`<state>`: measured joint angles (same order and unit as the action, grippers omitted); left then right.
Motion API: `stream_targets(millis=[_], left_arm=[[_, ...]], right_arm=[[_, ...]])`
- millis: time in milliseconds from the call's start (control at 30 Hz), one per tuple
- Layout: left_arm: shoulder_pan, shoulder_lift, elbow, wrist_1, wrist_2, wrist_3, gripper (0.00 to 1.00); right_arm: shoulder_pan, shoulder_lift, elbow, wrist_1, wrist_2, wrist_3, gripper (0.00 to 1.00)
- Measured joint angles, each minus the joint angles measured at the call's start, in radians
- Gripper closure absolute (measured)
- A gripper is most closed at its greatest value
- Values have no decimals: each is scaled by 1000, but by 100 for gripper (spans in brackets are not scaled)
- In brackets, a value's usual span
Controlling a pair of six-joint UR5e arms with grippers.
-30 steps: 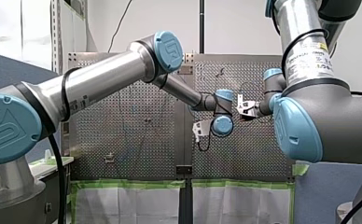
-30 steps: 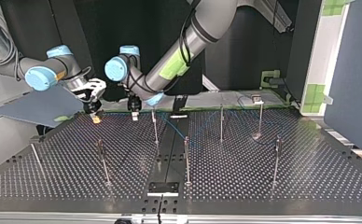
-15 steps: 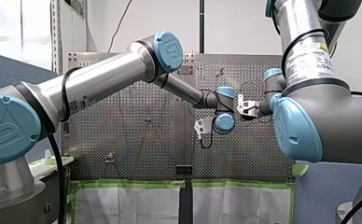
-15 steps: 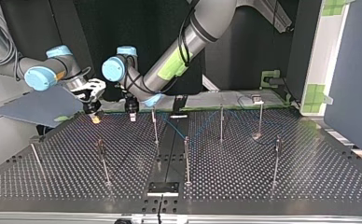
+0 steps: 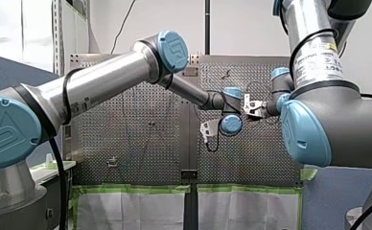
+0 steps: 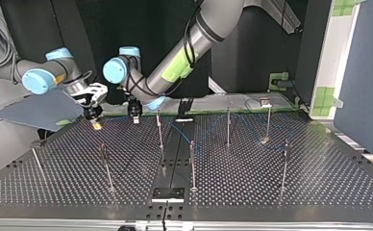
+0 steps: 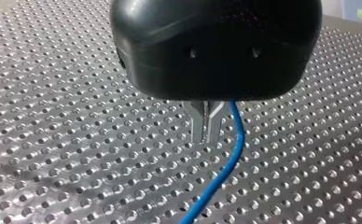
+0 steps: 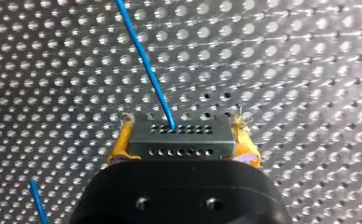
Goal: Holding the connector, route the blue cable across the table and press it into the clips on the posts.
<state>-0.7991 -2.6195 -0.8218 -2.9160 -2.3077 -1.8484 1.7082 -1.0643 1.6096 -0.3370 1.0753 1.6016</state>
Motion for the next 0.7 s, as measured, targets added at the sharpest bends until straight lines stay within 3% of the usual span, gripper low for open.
stream_targets(millis=[200,400,700], left_arm=[[-4,39,0,-39,-25,-11,100],[-15,88,-1,-53,-66,-12,100],[-30,150,0,-57,-74,-10,100]], right_arm=[[-1,-36,-26,3,1,33,100],[1,-73,-69,26,0,42,100],[3,-127,-81,52,0,57,100]])
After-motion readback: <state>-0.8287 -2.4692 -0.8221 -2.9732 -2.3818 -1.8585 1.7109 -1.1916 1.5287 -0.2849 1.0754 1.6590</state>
